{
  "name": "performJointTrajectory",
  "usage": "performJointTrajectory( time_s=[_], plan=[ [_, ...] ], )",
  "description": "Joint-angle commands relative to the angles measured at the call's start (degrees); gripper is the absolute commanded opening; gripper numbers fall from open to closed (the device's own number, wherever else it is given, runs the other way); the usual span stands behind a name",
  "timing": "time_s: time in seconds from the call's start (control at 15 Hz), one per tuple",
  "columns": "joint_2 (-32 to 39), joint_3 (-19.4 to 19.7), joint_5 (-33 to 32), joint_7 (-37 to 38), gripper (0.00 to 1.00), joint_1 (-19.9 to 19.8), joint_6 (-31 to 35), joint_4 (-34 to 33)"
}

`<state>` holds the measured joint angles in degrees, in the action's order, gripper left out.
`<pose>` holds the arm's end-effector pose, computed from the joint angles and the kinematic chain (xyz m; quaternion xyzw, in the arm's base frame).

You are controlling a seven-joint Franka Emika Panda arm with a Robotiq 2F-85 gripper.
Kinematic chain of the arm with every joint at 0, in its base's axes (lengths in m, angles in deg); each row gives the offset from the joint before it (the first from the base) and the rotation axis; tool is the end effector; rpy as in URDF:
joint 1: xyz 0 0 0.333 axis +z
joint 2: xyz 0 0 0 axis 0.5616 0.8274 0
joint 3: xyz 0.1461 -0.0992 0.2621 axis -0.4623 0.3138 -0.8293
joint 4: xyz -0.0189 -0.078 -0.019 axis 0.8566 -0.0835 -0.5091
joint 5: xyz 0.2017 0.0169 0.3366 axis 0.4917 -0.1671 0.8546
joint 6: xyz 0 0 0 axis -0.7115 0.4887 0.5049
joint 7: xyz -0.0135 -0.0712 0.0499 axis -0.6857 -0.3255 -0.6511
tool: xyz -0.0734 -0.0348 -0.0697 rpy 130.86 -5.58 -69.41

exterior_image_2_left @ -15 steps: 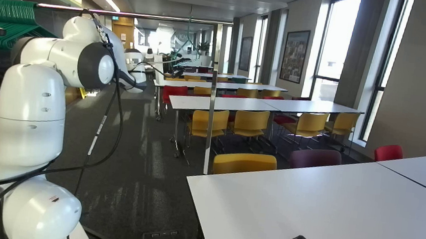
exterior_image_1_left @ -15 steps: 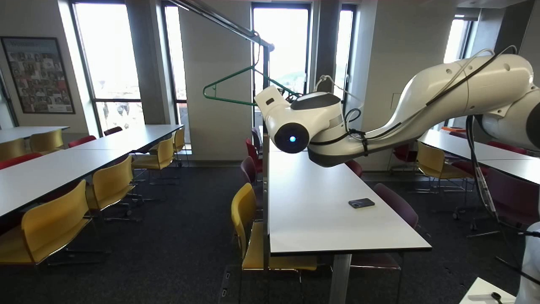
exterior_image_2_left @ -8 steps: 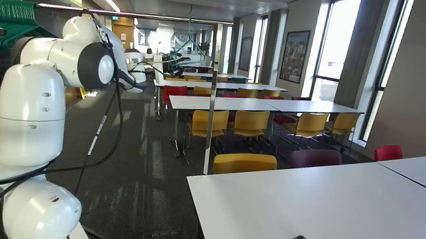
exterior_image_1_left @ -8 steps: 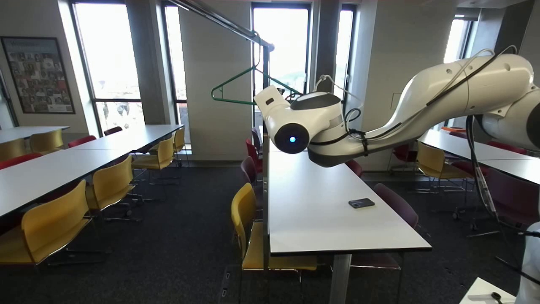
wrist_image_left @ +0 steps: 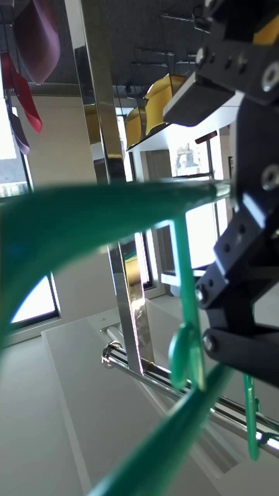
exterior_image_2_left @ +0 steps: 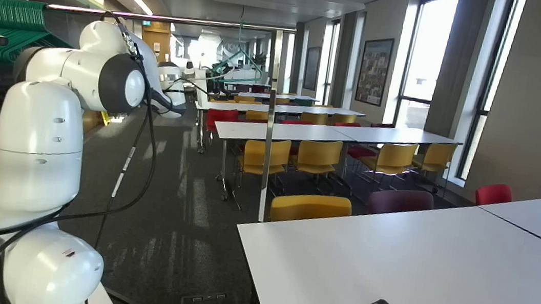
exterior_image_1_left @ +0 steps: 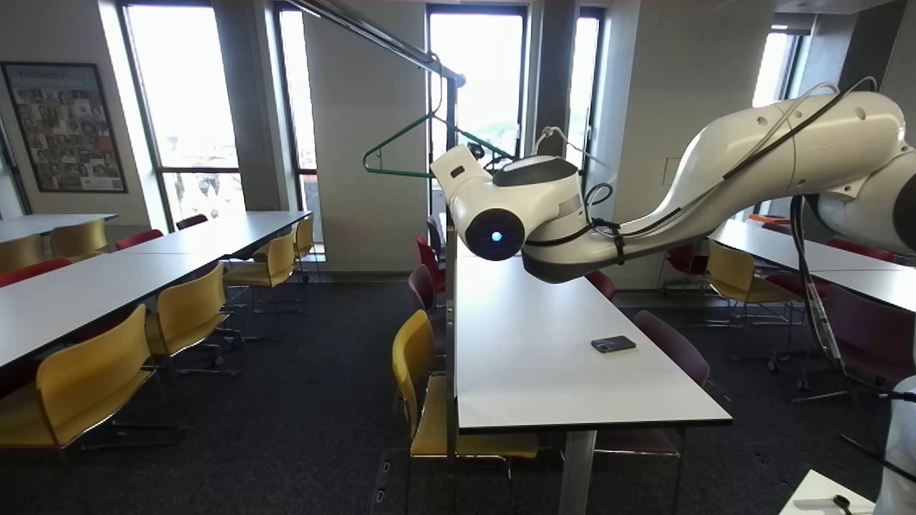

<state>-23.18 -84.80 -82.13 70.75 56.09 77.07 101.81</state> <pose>0.5481 0.3606 0.6091 0.5926 0.2871 0.4682 0.5893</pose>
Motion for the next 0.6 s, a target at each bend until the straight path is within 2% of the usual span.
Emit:
performJointTrajectory(
  time_s=[0.0, 0.53],
  plan=[
    [-1.4, 0.1, -0.9, -0.5, 1.0, -0.2, 1.3, 0.8],
    [-1.7, 0.1, 0.7, 0.3, 1.0, -0.6, 1.8, 1.0]
  ],
)
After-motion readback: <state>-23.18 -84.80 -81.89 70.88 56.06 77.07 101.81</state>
